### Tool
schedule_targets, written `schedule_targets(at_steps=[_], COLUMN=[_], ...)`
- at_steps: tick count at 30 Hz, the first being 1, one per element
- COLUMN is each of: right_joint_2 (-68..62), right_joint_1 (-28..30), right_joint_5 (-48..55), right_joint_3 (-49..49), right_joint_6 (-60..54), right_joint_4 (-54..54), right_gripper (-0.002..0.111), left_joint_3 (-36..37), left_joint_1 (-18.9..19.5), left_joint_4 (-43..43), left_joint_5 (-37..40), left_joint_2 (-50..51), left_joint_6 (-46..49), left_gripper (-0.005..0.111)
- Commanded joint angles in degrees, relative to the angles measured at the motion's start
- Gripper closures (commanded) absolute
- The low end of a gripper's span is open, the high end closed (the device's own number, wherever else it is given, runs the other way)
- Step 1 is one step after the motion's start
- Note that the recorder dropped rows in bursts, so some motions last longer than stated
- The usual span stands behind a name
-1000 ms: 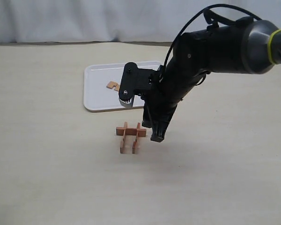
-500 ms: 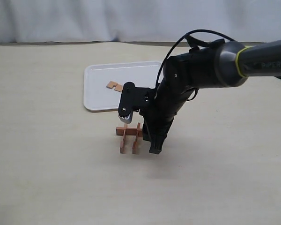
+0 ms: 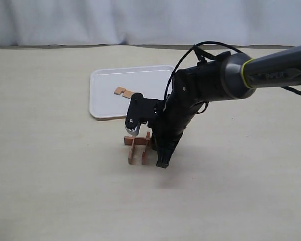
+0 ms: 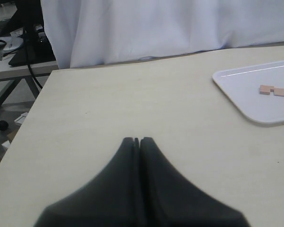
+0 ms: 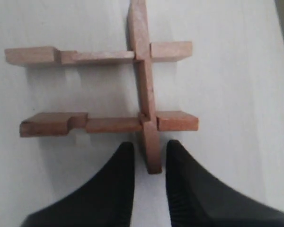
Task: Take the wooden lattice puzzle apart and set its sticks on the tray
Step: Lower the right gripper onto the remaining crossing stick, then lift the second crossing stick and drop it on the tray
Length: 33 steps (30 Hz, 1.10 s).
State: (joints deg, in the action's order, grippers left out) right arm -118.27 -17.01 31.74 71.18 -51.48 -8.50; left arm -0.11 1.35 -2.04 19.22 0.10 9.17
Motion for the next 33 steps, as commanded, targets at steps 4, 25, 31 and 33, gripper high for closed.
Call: schedule_targets(at_steps=[4,25,31,33], right_joint_2=[-0.1,7.0,7.6,7.6], right_joint_1=[0.2,0.2,0.2,0.3], right_joint_5=[0.0,2.5,-2.1,-4.9], right_joint_3=[0.0,0.0,0.0,0.0], right_joint_6=[2.7,4.3,4.8,5.5], right_joint_4=[-0.2,0.0,0.0,0.0], right_gripper=[0.104,0.104,0.104,0.104], left_joint_3=[0.1,0.1,0.1,0.1], left_joint_1=[-0.1,-0.1,-0.1,-0.1], left_joint_4=[0.0,0.0,0.1,0.1], left_joint_5=[-0.7,-0.7,-0.8,-0.8], left_joint_2=[-0.1,-0.1,-0.1,-0.1], left_joint_6=[0.0,0.0,0.0,0.0], left_gripper=[0.107,0.107,0.107,0.107])
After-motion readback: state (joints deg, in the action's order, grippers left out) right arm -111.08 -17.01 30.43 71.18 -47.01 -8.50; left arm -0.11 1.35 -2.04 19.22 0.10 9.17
